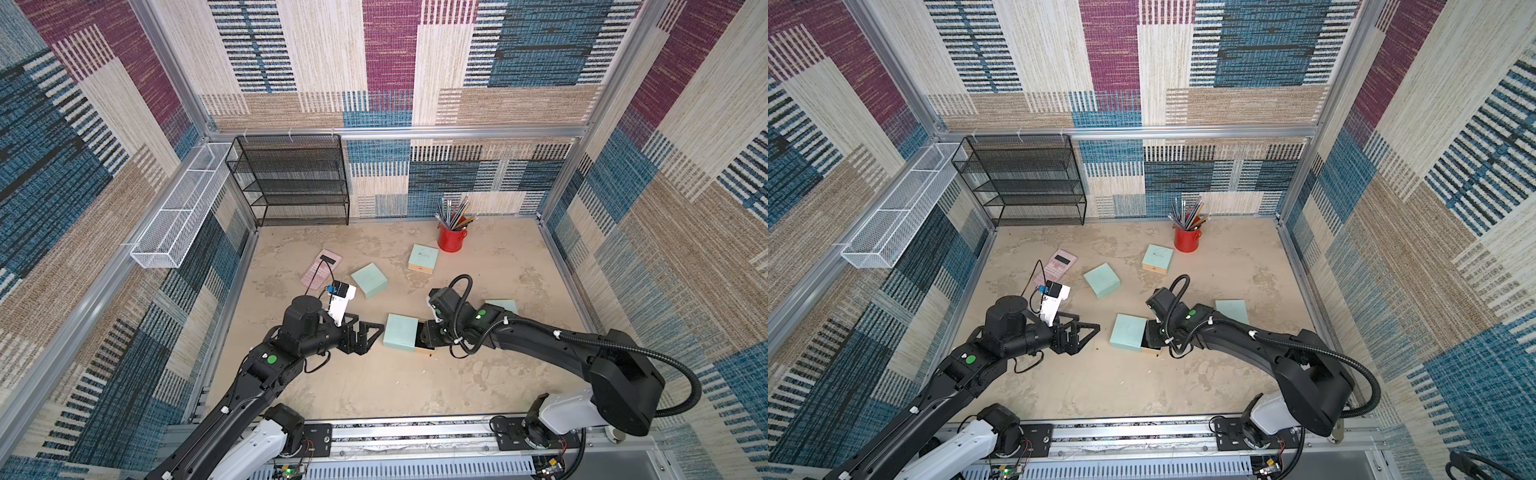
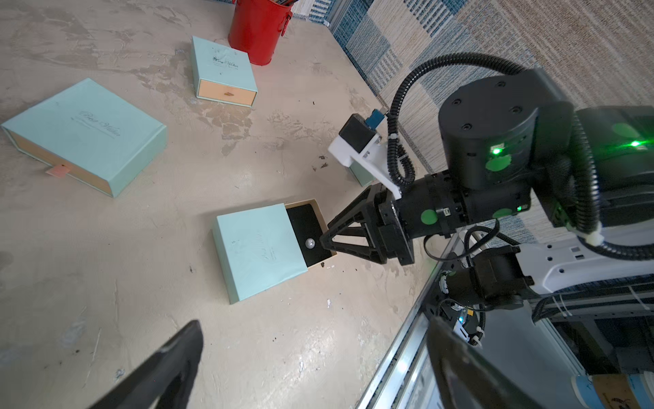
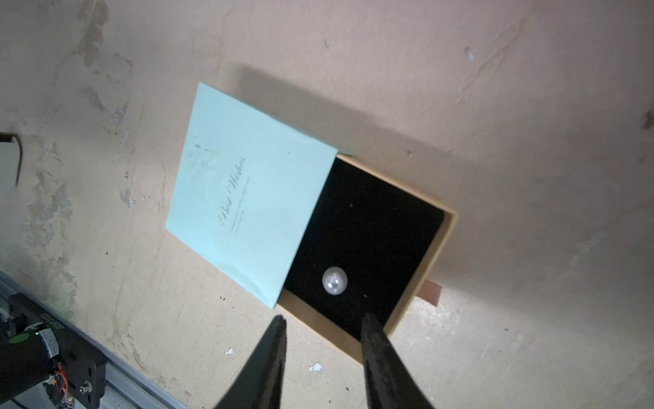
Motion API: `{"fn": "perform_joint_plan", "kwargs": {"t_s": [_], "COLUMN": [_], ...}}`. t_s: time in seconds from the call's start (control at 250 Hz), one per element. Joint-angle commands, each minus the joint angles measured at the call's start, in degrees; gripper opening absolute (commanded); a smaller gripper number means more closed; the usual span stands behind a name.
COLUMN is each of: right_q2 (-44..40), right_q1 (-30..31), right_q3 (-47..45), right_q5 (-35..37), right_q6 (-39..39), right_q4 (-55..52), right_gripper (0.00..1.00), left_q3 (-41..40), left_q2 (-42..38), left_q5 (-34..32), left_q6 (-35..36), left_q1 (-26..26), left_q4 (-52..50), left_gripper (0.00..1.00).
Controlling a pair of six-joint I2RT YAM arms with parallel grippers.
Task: Take out the earrings from the drawer-style jewelry box
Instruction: Pick up the earring from the drawer.
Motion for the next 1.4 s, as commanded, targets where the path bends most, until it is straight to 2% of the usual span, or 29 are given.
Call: {"fn": "perform_joint_plan", "kwargs": {"t_s": [0.0,0.688,1.396], "right_q2": [1.61,7.75,7.63], "right_q1": [0.54,1.15,1.17], "right_q3": [0.70,2.85,3.36], "right_q5": [0.21,3.07,2.79], "right_q6": [-0.28,-0.41,-0.11], "right_q4": [1.03,1.73,1.64], "right_gripper": [0.37,0.28,0.18], "left_q3": [0.62,0.40,0.30], "left_q2": [1.06,1.83,1.97], "left_q5": [-0.48,1.18,1.42], "left_q6": [-0.45,-0.70,-0.79], "left_q1": [0.10,0.10,0.23], "left_q4": [1.43,3.04,3.54], "left_gripper": [0.98,0.99,0.98]}}
